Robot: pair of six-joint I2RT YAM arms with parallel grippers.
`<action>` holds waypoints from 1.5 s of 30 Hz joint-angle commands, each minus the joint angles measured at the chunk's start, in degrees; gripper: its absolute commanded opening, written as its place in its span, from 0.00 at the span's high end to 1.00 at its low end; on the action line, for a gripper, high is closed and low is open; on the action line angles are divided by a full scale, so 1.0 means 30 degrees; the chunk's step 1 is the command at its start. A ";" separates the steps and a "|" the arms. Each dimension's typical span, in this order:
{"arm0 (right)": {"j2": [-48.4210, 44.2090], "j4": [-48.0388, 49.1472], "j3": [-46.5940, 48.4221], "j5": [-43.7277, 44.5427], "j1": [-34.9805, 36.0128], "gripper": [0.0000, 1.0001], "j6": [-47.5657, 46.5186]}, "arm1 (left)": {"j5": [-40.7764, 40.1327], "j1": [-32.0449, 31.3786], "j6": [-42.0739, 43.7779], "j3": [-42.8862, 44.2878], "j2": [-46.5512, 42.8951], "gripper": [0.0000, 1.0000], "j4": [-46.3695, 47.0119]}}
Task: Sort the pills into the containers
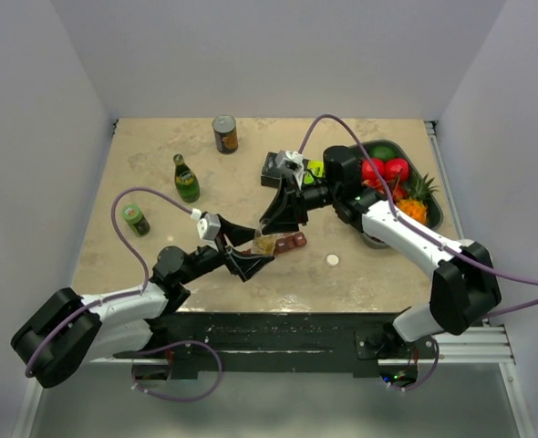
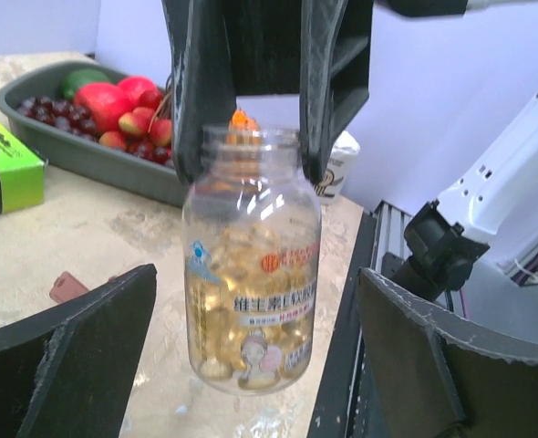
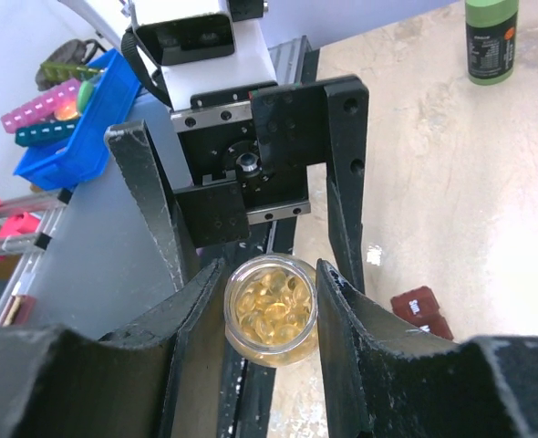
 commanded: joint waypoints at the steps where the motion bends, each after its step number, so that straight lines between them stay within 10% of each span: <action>1: -0.0390 0.3895 -0.0622 -0.0777 -0.0050 1.00 0.3193 | -0.1015 -0.0141 -0.0326 0.0073 0.0516 0.06 0.4152; 19: -0.0214 0.6447 -0.1356 -0.0690 -0.0050 1.00 0.5364 | -0.1163 -0.0405 0.0201 0.0484 0.1249 0.29 0.4358; 22: -0.0243 0.6447 -0.1386 -0.0660 -0.0050 1.00 0.5306 | -0.0842 -0.0405 0.0201 0.0513 0.1249 0.49 0.4417; 25: -0.0214 0.6242 -0.1357 -0.0630 -0.0079 1.00 0.5072 | -0.0811 -0.0405 0.0200 0.0513 0.1220 0.92 0.4242; 29: -0.0389 0.2713 -0.0713 -0.0047 -0.0050 0.73 0.1776 | -0.0578 -0.0405 0.1425 0.0571 0.0228 1.00 0.2956; 30: -0.0593 0.1885 -0.0364 0.0013 -0.0050 0.40 0.0978 | -0.0548 -0.0405 0.1779 0.0659 -0.0066 1.00 0.1618; 33: -0.1498 -0.2096 0.0514 0.0537 -0.0225 0.01 -0.3440 | -0.0372 -0.0405 0.3477 0.1127 -0.1589 1.00 -0.1639; 38: -0.2673 -0.7846 0.2333 0.1098 -0.3202 0.01 -0.9162 | -0.0722 -0.0405 0.6607 0.1684 -0.4460 1.00 -0.7373; 45: -0.4431 -0.7413 0.0174 0.3616 -0.6171 0.01 -1.0105 | -0.1570 -0.0405 0.9018 0.2418 -0.7069 1.00 -1.0115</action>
